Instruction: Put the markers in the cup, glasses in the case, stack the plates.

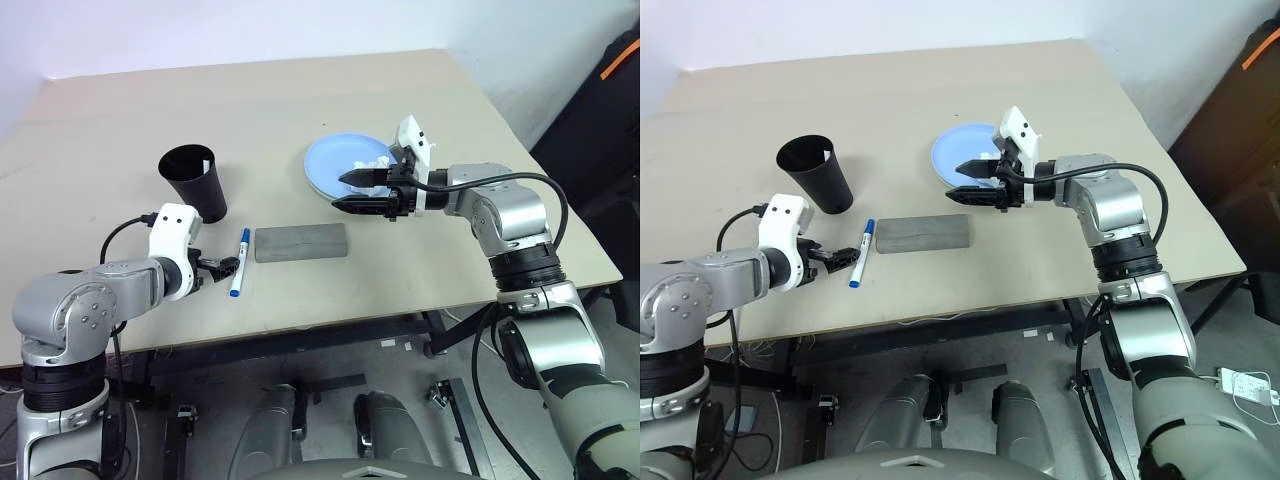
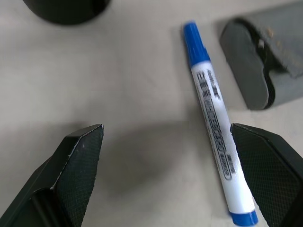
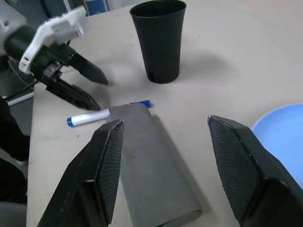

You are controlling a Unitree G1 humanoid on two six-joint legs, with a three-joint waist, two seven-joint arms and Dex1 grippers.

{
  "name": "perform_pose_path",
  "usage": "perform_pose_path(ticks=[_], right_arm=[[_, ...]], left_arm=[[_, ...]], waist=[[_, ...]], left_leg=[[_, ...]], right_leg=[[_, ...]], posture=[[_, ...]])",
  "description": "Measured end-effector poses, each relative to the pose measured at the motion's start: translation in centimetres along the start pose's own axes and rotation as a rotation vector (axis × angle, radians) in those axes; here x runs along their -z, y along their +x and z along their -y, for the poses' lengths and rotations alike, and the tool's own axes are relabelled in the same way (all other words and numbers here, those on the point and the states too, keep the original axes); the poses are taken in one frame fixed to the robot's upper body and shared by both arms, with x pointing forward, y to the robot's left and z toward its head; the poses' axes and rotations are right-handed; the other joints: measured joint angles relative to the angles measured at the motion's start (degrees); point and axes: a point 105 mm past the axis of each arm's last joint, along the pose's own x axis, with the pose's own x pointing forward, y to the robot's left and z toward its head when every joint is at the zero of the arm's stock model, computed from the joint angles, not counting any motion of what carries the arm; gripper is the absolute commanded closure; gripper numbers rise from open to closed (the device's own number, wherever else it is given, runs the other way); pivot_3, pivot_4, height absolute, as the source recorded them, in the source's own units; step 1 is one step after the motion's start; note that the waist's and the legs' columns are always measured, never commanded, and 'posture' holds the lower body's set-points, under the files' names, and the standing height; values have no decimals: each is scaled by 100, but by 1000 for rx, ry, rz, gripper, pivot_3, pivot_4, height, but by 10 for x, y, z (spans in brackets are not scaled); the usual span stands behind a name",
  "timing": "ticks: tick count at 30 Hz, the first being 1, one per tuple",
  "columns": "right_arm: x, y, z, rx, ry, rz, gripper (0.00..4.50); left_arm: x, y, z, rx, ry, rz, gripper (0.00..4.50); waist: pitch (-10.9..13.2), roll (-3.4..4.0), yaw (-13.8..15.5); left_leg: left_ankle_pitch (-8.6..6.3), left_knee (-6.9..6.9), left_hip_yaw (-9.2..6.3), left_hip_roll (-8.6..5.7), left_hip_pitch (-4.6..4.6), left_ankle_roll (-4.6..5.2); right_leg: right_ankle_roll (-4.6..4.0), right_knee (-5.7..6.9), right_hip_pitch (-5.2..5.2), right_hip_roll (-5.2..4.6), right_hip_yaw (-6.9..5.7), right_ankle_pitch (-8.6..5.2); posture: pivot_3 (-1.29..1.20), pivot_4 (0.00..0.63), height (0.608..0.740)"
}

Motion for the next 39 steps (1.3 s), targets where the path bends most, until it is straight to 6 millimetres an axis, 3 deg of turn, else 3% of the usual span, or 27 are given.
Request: perform_pose_path(ticks=[12,15,24,26,39], right_arm=[[2,0,-3,16,-1,8,1519],[9,-1,-4,19,17,3,1472],[7,0,-4,17,13,6,1472],[7,0,-3,16,14,6,1472],[4,1,-1,7,7,13,1472]], left_arm=[[3,4,-1,-1,-5,-88,0],[4,3,-4,-13,-4,-95,611],[6,-1,-5,-6,-1,-94,3731],[6,-2,-6,-8,-1,-92,4226],[0,-11,-13,-14,-9,-64,4225]], waist=[[-1,0,-21],[-1,0,-35],[-1,0,-24],[-1,0,-25],[-1,0,-4]], left_leg=[[0,0,-4,0,11,-1],[0,0,-4,0,10,-1],[0,0,-4,0,9,-1],[0,0,-4,0,9,-1],[0,0,-3,0,3,-1]], right_leg=[[-1,8,-1,0,0,0],[-2,10,0,1,2,0],[-2,5,-7,1,4,-1],[-3,6,-7,1,4,-1],[-7,-2,-10,1,4,-3]], posture=[[0,150,712],[0,150,712],[0,150,712],[0,150,712],[0,150,712]])
